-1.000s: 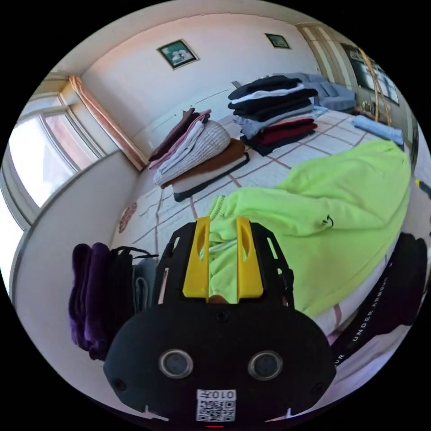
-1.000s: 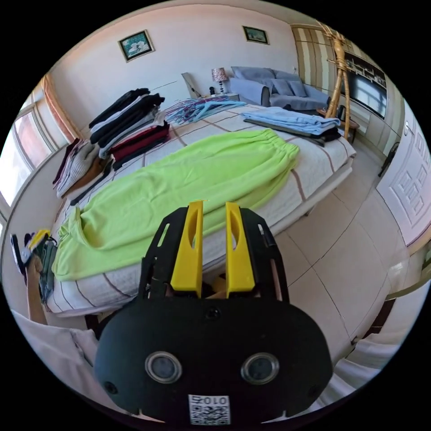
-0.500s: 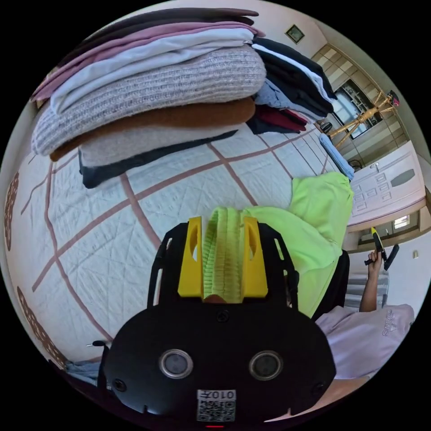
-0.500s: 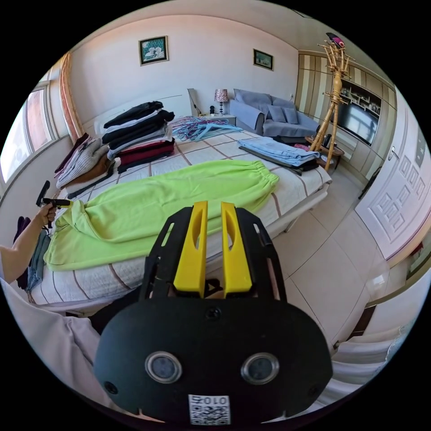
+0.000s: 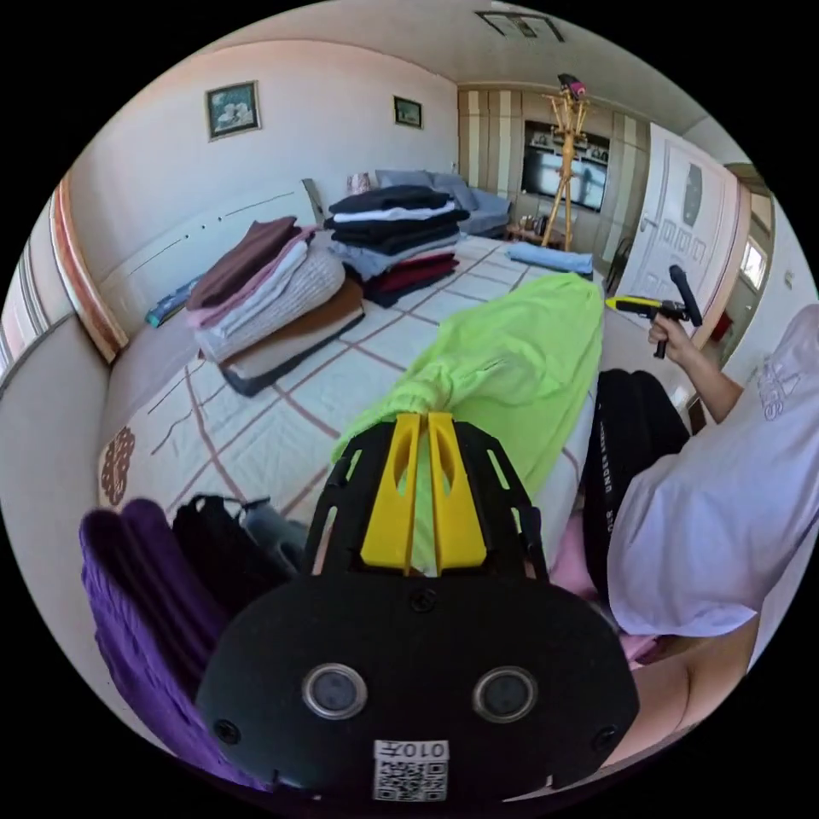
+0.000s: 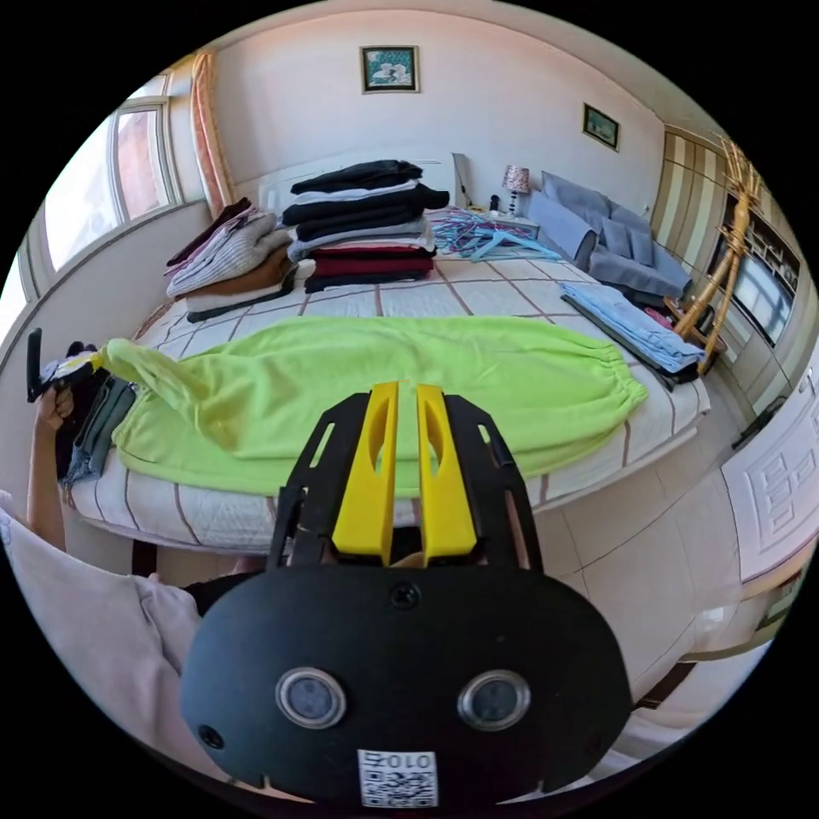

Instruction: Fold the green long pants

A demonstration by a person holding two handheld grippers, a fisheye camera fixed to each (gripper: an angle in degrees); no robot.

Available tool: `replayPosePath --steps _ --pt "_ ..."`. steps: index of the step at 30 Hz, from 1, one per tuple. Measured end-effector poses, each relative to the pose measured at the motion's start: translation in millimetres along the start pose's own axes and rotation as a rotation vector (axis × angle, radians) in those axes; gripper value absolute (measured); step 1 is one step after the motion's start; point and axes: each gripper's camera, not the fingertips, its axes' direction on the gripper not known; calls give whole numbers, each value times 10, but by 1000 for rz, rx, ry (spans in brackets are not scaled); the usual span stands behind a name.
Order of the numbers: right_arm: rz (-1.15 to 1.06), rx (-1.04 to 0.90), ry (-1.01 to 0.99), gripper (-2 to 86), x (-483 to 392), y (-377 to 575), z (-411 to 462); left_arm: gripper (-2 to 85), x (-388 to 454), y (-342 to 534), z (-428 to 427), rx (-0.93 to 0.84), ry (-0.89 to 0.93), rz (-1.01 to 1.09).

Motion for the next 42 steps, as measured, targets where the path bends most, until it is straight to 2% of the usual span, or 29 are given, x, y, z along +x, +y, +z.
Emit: replayPosePath --steps 4,5,6,7,10,12,15,17,19,24,27,31,34,36,39,42 --pt "-82 -17 -76 60 -275 -201 125 1 230 648 159 -201 -38 -170" --pt "-104 -28 -110 69 -367 -277 161 2 336 705 223 -296 -101 -226" --pt "-130 -39 -161 79 -475 -355 185 3 422 706 219 -319 -153 -240" --pt "-147 -39 -194 84 -540 -390 188 5 604 675 146 -309 -238 -259" --pt "-301 -22 -362 110 -1033 -485 183 26 905 606 -133 -209 -310 -378" --pt "-480 -51 -332 125 -1531 -421 279 44 1174 543 -249 -172 -359 -331" --pt "-633 -117 -201 131 -1945 -259 471 67 1738 433 -230 -121 -465 -86" --pt "-645 -104 -163 129 -2038 -222 529 77 2020 395 -13 -138 -466 90" --pt "-637 -93 -159 128 -2087 -259 576 78 2102 360 122 -149 -410 157" --pt "-764 -179 -106 117 -2410 -307 751 49 2155 181 207 -118 -380 207" --pt "-728 -162 -93 54 -2417 -355 752 16 2028 121 275 -144 -335 183" --pt "-692 -104 -44 41 -2386 -474 489 4 1884 89 -95 -92 -293 133" --pt "-772 -61 -11 37 -2443 -514 82 7 1881 139 -533 -34 -286 125" --pt "-856 -105 -13 35 -2477 -443 10 15 1824 210 -554 -69 -224 93" --pt "-876 -230 -27 33 -2515 -294 410 48 1716 456 -290 -192 -219 -1" --pt "-813 -257 -33 33 -2525 -217 601 77 1608 692 -585 -89 -226 -249"
